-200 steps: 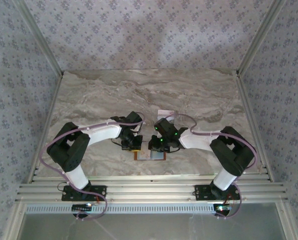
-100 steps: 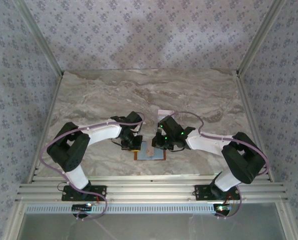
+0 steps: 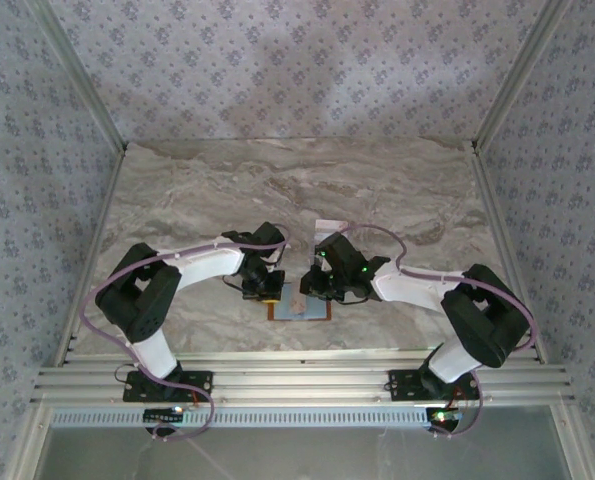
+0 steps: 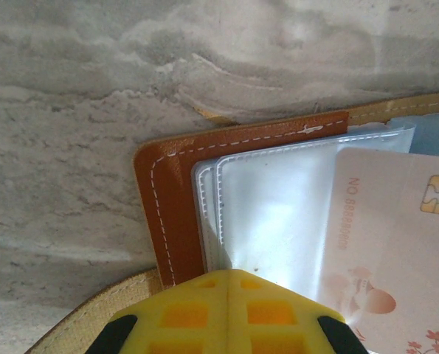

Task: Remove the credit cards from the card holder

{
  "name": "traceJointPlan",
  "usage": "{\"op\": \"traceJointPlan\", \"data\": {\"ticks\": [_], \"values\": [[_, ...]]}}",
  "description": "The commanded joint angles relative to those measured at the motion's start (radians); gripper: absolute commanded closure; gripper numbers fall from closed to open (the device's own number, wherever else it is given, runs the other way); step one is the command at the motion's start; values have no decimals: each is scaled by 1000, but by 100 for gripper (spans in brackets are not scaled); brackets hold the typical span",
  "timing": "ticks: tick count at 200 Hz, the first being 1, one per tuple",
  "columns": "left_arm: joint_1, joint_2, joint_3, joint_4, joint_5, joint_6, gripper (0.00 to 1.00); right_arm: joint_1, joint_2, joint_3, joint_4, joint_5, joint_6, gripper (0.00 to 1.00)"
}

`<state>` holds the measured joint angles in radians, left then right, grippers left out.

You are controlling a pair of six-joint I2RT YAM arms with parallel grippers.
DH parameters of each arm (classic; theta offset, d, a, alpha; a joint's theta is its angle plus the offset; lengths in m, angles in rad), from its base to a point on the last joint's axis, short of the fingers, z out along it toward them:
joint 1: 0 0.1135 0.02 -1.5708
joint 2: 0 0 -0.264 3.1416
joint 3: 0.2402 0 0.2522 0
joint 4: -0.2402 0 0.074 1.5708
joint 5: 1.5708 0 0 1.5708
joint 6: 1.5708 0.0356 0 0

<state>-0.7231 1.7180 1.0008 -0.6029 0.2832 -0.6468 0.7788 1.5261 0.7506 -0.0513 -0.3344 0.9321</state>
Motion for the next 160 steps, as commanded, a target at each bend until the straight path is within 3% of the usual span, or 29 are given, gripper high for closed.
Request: {"op": "traceJointPlan", "data": {"ticks": [1,72,160], "values": [[-5,26,4,-55,-46,14,94,9,21,-2,21,-25,16,84],[-7,17,-1,-55,-47,16,94,15,14,18,-34,11,2,91],[-7,-6,27,-61,-40,30,93,-28,-135,65,-294,133,-153,100]]}}
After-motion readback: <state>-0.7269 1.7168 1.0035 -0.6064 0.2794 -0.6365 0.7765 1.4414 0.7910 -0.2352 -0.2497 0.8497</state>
